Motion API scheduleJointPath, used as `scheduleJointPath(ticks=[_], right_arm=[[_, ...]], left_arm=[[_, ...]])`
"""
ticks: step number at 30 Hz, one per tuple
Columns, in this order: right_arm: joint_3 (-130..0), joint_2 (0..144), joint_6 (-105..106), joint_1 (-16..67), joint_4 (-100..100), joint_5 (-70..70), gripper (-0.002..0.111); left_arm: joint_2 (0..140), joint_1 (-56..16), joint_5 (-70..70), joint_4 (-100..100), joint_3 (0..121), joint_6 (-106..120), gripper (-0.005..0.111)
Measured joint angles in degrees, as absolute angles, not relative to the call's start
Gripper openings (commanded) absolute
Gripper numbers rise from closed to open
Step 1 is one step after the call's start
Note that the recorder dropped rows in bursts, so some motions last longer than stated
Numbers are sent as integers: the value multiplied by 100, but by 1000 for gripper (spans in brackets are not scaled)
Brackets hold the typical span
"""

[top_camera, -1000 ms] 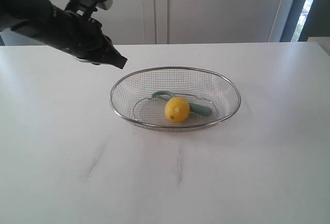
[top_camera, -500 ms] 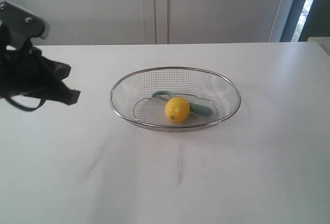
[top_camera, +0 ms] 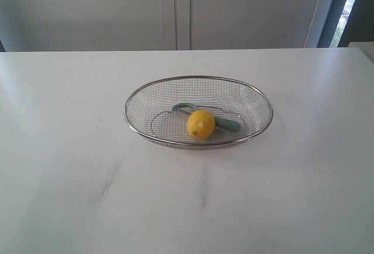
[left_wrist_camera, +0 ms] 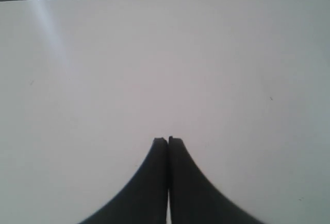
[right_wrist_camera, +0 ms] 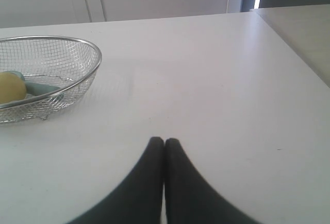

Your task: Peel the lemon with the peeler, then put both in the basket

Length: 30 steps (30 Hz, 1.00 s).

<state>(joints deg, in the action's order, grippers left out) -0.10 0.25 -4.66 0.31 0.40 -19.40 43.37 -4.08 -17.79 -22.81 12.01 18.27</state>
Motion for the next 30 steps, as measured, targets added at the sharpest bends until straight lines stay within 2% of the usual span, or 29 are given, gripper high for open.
scheduleJointPath(ticks=[6, 10, 20, 25, 30], right_arm=[[-10, 25, -466, 31, 40, -1940, 0], [-10, 25, -466, 31, 40, -1940, 0], [-10, 25, -456, 31, 40, -1940, 0], [-10, 25, -456, 31, 40, -1940, 0], [-10, 25, -456, 31, 40, -1940, 0]], left_arm=[[2856, -351, -2564, -2281, 86, 1308, 0], [2249, -312, -2540, -2293, 37, 1413, 0], [947, 479, -786, -2272, 37, 1811, 0], [492, 542, 0, -2272, 28, 1924, 0], [470, 542, 187, -2272, 28, 1932, 0]])
